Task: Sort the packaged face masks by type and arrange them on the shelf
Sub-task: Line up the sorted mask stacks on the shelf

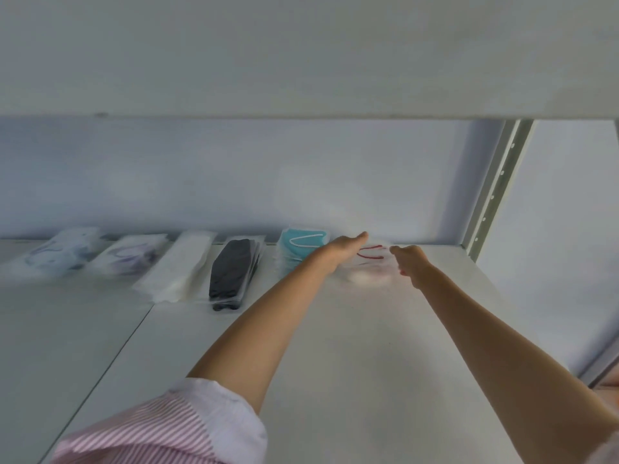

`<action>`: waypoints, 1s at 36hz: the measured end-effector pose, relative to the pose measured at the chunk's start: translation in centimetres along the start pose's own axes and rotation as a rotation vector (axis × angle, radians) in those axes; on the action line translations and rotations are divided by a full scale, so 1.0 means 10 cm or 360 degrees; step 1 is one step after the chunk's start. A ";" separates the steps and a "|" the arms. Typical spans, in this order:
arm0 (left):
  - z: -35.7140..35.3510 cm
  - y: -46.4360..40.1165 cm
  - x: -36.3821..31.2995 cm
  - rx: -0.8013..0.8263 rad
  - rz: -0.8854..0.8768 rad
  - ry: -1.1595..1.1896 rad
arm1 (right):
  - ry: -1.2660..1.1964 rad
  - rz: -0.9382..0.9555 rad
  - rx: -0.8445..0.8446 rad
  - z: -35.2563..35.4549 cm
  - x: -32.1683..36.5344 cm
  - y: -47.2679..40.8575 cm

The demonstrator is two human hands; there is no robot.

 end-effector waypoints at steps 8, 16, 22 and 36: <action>0.70 0.43 -0.20 -0.0076 -0.0316 0.0159 | 0.0459 0.0306 -0.0228 -0.03 0.78 0.49; 2.00 1.06 0.82 -0.0799 0.0126 -0.0366 | 0.0326 0.0529 0.0298 -1.28 1.39 0.91; 2.00 1.07 1.50 -0.0588 0.0367 -0.0306 | 0.0623 0.0307 0.0555 -2.33 1.32 1.06; 1.98 0.98 1.86 -0.0541 0.0397 -0.0431 | 0.0262 -0.0143 0.0526 -2.90 1.05 1.16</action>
Point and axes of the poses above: each hand's wrist, its own y-axis away from the middle knuckle, its own z-axis out of the back of the hand, x = y × z, the point moved 10 cm from there along -y, towards the middle knuckle, and after that the axes turned 13 degrees about x, right-handed, at the moved point
